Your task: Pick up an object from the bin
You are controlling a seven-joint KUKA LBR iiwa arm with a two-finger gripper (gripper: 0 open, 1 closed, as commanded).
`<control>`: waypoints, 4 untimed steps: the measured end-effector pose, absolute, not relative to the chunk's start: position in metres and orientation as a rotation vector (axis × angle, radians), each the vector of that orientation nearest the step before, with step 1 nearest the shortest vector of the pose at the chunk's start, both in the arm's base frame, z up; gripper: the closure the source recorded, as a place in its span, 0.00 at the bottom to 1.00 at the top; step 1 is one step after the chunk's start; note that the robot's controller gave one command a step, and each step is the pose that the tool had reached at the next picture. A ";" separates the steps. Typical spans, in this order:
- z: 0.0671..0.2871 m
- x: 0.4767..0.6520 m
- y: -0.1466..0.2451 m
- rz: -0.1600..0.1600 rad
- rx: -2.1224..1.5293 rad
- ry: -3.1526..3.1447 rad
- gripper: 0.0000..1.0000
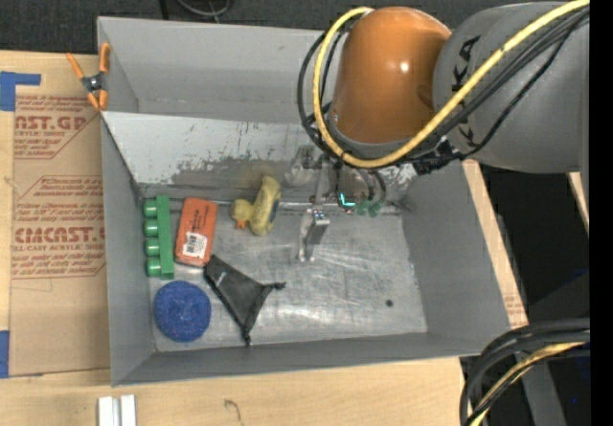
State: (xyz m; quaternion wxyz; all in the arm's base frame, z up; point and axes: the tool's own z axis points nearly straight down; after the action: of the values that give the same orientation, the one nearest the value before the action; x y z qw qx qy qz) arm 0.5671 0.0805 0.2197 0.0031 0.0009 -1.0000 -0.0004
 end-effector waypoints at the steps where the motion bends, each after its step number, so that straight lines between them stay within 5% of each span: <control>1: 0.224 0.569 0.080 -0.002 0.002 -3.143 0.00; 3: 0.145 0.529 0.040 -0.003 0.132 -3.137 0.00; 4: 0.115 0.528 0.023 0.006 0.211 -3.137 0.00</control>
Offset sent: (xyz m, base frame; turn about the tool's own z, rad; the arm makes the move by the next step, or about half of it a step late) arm -0.0369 -0.0092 -0.1307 -0.0292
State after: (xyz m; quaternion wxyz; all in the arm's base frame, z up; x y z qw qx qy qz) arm 0.5278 0.0234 0.1153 -0.0010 0.0670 -0.9978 0.0019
